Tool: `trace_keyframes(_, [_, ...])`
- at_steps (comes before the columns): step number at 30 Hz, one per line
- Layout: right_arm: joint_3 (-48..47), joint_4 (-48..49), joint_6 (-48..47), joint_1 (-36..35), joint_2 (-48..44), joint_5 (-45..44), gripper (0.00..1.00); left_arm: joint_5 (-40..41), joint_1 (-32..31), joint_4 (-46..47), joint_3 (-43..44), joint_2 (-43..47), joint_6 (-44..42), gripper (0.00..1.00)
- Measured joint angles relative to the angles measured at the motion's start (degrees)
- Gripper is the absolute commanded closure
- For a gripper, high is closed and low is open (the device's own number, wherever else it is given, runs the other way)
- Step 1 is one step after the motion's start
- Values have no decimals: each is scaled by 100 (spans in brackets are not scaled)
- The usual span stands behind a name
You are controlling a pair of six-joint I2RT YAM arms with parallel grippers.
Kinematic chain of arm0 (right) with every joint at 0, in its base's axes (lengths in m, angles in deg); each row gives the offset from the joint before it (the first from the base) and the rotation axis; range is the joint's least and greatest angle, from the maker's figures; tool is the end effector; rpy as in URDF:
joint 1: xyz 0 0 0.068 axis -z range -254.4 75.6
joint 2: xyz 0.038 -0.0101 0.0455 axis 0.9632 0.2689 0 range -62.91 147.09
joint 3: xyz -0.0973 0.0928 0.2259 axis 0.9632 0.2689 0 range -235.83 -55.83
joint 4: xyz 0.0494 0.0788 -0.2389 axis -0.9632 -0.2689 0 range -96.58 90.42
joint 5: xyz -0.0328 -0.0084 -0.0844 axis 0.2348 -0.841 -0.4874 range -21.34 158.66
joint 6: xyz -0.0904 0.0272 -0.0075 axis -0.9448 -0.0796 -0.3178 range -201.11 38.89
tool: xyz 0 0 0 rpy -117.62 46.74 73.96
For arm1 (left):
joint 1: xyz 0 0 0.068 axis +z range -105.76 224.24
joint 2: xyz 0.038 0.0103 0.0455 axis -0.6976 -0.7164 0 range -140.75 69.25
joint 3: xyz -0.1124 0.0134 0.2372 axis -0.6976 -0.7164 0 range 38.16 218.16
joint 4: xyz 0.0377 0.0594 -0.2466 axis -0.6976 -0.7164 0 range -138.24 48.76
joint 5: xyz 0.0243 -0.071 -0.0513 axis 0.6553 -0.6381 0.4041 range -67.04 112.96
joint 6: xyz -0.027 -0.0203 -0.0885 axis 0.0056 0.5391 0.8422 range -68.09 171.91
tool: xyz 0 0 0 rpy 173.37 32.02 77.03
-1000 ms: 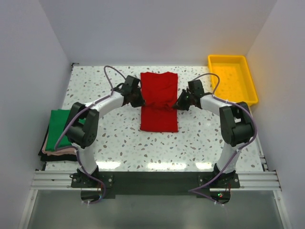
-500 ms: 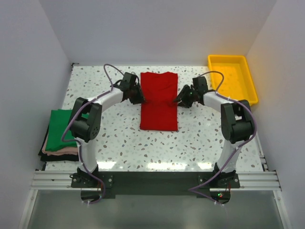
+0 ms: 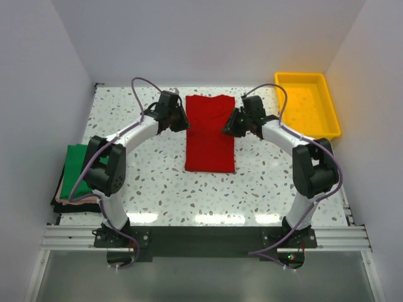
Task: Fold and stack the t-shirts
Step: Fold the tshirt
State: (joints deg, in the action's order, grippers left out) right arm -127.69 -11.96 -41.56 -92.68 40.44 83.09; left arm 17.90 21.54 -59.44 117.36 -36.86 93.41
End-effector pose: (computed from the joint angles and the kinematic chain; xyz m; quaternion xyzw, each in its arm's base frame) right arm 0.3991 0.1543 0.1776 0.1201 0.9062 0.2890 0.2843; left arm 0.4064 -0.1781 0.1894 -0.1341 0.9137 -0.2373 0.3015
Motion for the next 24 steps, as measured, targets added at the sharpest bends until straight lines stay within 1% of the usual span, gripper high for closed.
trace_keyframes(1, [-68,-9,-42,-131,50,4,73,-11,-70,7,0,-20,-9,92])
trace_keyframes(4, [-352,-11,-153,-402,372,140,74,-96,-271,13,52,-225,-20,100])
trace_keyframes(9, [-887,-31,-323,-337,1220,192,78,-243,-330,9,461,-975,-57,100])
trace_keyframes(14, [-1023,-57,-334,2,1720,330,79,-262,-162,55,782,-1596,-66,100])
trace_keyframes(19, [-1058,-7,-262,422,1829,772,78,-398,55,170,778,-1711,-39,100])
trace_keyframes(24, [-1058,42,-151,647,1869,1113,77,-461,98,282,719,-1711,-39,100])
